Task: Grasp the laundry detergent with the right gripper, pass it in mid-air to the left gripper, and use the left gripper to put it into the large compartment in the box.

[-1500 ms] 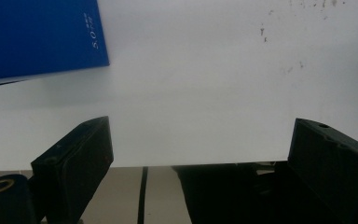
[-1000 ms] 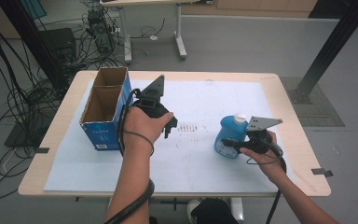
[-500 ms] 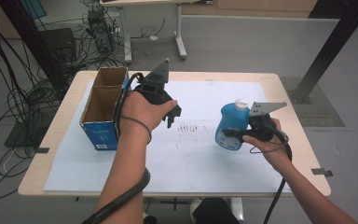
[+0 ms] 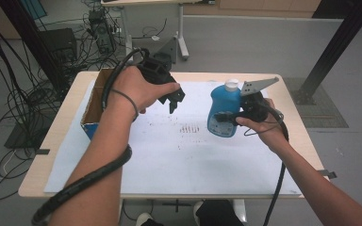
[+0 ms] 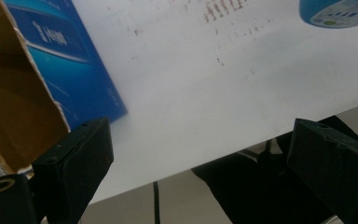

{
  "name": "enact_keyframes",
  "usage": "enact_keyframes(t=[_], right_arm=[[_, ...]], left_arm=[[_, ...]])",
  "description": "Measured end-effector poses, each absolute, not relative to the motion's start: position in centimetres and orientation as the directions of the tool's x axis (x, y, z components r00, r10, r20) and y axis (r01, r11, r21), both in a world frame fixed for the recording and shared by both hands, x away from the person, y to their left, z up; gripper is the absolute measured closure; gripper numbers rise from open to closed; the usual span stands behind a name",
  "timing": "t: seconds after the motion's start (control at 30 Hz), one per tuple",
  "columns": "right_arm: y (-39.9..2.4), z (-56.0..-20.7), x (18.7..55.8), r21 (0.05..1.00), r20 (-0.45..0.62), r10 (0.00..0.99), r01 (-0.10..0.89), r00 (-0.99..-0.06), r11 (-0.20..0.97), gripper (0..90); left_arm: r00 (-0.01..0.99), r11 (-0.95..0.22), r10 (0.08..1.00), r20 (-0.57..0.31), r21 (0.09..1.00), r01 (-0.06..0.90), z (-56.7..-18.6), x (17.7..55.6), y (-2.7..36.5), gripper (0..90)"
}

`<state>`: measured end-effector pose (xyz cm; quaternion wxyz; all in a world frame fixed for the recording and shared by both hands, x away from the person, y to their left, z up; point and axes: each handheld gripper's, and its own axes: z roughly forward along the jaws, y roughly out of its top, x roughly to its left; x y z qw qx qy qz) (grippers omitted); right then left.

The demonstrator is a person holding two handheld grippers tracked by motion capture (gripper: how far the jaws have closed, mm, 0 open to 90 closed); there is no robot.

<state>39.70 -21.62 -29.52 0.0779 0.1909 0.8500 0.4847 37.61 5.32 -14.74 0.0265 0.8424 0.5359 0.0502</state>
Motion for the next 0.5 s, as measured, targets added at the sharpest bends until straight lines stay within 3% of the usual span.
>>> enact_keyframes(t=[0.5], right_arm=[[-13.6,-25.7,42.7,0.839,0.045,0.204,0.147,-0.978,0.524,44.2]], left_arm=[[0.617,-0.627,0.779,0.110,0.157,0.763,-10.3,38.5,7.2,6.9]])
